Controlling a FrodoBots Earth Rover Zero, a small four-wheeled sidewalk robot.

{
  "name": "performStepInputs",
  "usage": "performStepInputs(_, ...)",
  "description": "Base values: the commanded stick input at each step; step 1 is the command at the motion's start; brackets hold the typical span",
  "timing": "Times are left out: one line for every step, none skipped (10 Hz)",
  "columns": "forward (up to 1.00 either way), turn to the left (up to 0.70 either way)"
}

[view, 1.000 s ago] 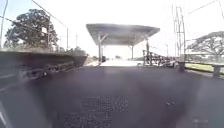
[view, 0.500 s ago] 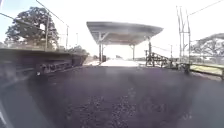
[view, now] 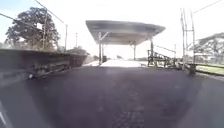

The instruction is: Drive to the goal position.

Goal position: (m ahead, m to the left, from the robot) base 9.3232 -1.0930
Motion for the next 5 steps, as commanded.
performStepInputs(0.70, 0.00)
performStepInputs(0.70, 0.00)
performStepInputs(0.70, 0.00)
performStepInputs(0.70, 0.00)
performStepInputs(0.70, 0.00)
